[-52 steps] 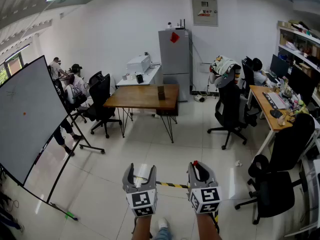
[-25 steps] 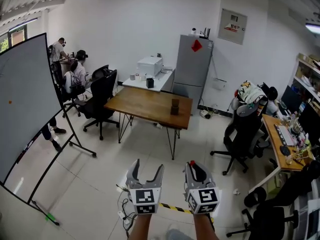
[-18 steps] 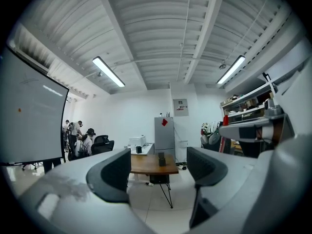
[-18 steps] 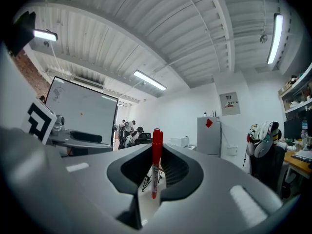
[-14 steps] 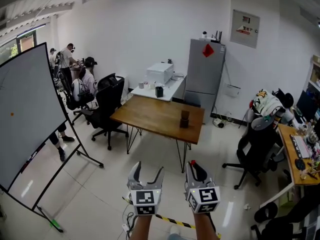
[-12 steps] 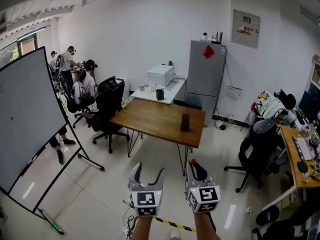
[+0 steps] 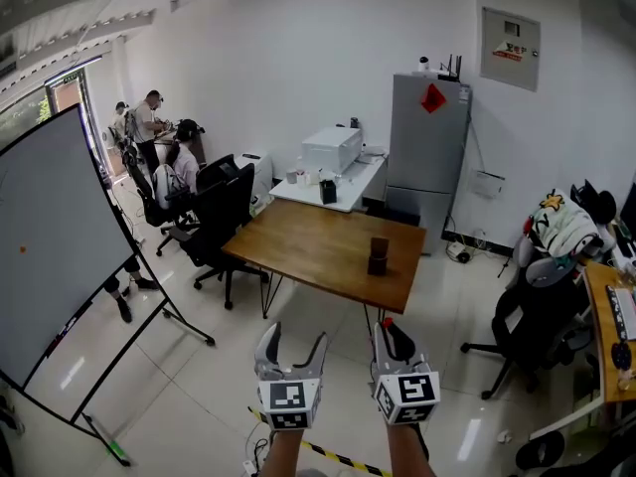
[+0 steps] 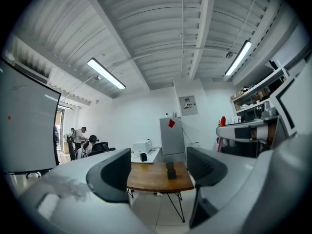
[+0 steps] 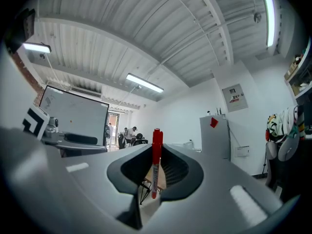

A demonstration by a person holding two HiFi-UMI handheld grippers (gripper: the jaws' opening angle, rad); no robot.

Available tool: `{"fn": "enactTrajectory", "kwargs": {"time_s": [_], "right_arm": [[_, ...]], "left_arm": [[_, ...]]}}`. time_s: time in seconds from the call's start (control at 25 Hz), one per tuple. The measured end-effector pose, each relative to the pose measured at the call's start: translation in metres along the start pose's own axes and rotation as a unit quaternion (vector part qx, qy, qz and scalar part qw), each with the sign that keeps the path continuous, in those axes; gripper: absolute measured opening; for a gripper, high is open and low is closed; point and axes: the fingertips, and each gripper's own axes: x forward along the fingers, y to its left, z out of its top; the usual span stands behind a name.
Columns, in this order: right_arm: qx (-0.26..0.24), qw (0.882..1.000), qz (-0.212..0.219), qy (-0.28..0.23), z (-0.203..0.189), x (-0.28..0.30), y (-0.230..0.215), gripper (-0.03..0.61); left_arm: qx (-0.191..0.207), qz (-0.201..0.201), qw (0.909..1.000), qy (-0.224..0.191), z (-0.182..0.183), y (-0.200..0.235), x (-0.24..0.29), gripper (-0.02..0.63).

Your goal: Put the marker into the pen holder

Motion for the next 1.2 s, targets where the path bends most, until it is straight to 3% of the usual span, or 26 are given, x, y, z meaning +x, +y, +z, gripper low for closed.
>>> {"fn": "enactTrajectory", "kwargs": {"time_s": [0.32, 0.6, 0.92, 1.2], "right_arm": [[0.018, 1.0, -0.013, 0.022, -0.029, 0.04, -0.041, 0.055], [0.001, 0.998, -0.049, 0.04, -0.042, 0.112, -0.089, 0.055], [-0.025, 0.997, -0.071, 0.027, -0.022, 0.222, -0.111, 0.055], [-0.026, 0.995, -0.077, 0.062, -0.047, 0.28, -0.109, 0.055]], "left_arm": [[0.0, -0.021, 0.9995, 0.022, -0.016, -0.009, 0.063, 0.36], [-0.027, -0.064, 0.9974, 0.016, -0.02, -0.005, 0.165, 0.359], [-0.037, -0.084, 0.9955, -0.024, 0.014, 0.047, 0.274, 0.357], [-0.074, -0.094, 0.9929, -0.005, -0.013, 0.083, 0.341, 0.351]]}}
